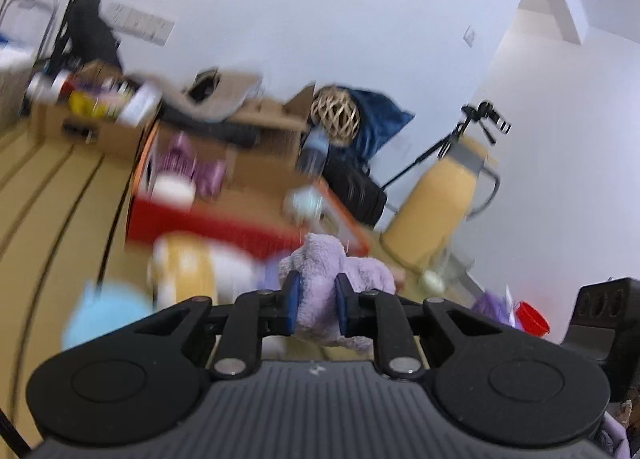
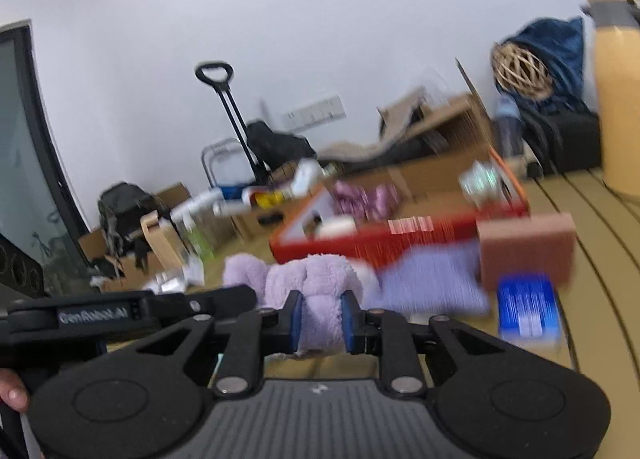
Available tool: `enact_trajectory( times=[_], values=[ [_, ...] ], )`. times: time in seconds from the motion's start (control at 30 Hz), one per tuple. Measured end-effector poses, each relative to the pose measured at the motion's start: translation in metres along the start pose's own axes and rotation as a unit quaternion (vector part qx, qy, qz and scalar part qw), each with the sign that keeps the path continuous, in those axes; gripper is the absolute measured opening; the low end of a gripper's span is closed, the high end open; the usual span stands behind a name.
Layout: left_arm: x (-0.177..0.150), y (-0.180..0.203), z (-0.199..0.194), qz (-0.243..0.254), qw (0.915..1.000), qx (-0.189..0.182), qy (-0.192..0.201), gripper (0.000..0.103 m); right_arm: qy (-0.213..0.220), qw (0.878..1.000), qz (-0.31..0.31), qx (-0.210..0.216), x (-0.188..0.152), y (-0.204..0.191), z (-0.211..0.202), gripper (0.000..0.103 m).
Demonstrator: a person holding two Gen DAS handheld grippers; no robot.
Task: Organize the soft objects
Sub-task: 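Grasp the lavender fuzzy cloth with both grippers, then lower the lavender cloth into the cardboard box and open both grippers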
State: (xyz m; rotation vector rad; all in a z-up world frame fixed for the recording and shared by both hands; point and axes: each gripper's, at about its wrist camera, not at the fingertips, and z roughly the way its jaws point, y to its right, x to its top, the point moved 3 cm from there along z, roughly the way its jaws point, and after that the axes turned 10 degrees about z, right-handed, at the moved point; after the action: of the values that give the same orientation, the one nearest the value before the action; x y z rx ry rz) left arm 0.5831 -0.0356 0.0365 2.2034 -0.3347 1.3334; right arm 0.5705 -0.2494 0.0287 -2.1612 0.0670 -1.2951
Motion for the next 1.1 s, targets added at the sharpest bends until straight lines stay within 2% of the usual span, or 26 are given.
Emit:
enact_trajectory(
  times=[0.07, 0.13, 0.2, 0.27, 0.33, 0.4, 0.43, 0.47, 0.57, 0.67, 0.73, 0.8, 0.9, 1.0, 1.03, 1.1],
  values=[
    [0.034, -0.009, 0.012, 0.01, 0.9999, 0.007, 0.003, 0.018, 0.004, 1.0, -0.003, 0.01, 0.034, -0.006, 0.021, 0.02],
    [0.062, -0.024, 0.034, 0.019, 0.9994, 0.029, -0.005, 0.018, -0.013, 1.0, 0.016, 0.019, 0.065, -0.004, 0.056, 0.02],
    [0.08, -0.049, 0.066, 0.006, 0.9986, 0.041, -0.032, 0.019, -0.039, 0.998, 0.042, 0.013, 0.089, 0.004, 0.101, 0.02],
    [0.087, -0.079, 0.096, -0.028, 0.9962, 0.054, -0.061, 0.019, -0.069, 0.996, 0.052, -0.005, 0.098, 0.014, 0.145, 0.02],
    [0.083, -0.105, 0.125, -0.052, 0.9913, 0.065, -0.102, 0.021, -0.105, 0.992, 0.06, -0.027, 0.097, 0.025, 0.187, 0.02],
    [0.075, -0.12, 0.14, -0.041, 0.986, 0.097, -0.129, 0.032, -0.135, 0.987, 0.069, -0.052, 0.087, 0.037, 0.219, 0.02],
    [0.072, -0.123, 0.142, -0.031, 0.9848, 0.114, -0.128, 0.049, -0.148, 0.984, 0.076, -0.058, 0.079, 0.041, 0.23, 0.021],
    [0.07, -0.125, 0.14, -0.018, 0.9858, 0.117, -0.119, 0.055, -0.157, 0.982, 0.079, -0.063, 0.074, 0.043, 0.239, 0.021],
    [0.067, -0.128, 0.135, -0.005, 0.9875, 0.116, -0.107, 0.055, -0.171, 0.98, 0.06, -0.079, 0.056, 0.043, 0.25, 0.024],
    [0.07, -0.127, 0.126, -0.002, 0.9864, 0.125, -0.106, 0.056, -0.169, 0.982, 0.047, -0.068, 0.057, 0.038, 0.246, 0.034],
    [0.075, -0.122, 0.115, 0.006, 0.9868, 0.127, -0.1, 0.057, -0.156, 0.985, 0.032, -0.07, 0.065, 0.033, 0.234, 0.05],
    [0.081, -0.115, 0.101, 0.015, 0.9869, 0.131, -0.092, 0.058, -0.144, 0.987, 0.011, -0.074, 0.076, 0.026, 0.214, 0.051],
    [0.091, -0.098, 0.074, 0.035, 0.9867, 0.137, -0.08, 0.061, -0.112, 0.991, -0.014, -0.072, 0.099, 0.016, 0.162, 0.051],
    [0.1, -0.078, 0.042, 0.064, 0.9844, 0.15, -0.067, 0.075, -0.074, 0.993, -0.04, -0.081, 0.12, 0.01, 0.102, 0.057],
    [0.101, -0.071, 0.03, 0.07, 0.9831, 0.158, -0.061, 0.083, -0.062, 0.993, -0.05, -0.086, 0.126, 0.008, 0.08, 0.058],
    [0.102, -0.059, 0.006, 0.076, 0.9814, 0.169, -0.049, 0.089, -0.044, 0.993, -0.063, -0.091, 0.132, 0.007, 0.038, 0.064]
  ],
)
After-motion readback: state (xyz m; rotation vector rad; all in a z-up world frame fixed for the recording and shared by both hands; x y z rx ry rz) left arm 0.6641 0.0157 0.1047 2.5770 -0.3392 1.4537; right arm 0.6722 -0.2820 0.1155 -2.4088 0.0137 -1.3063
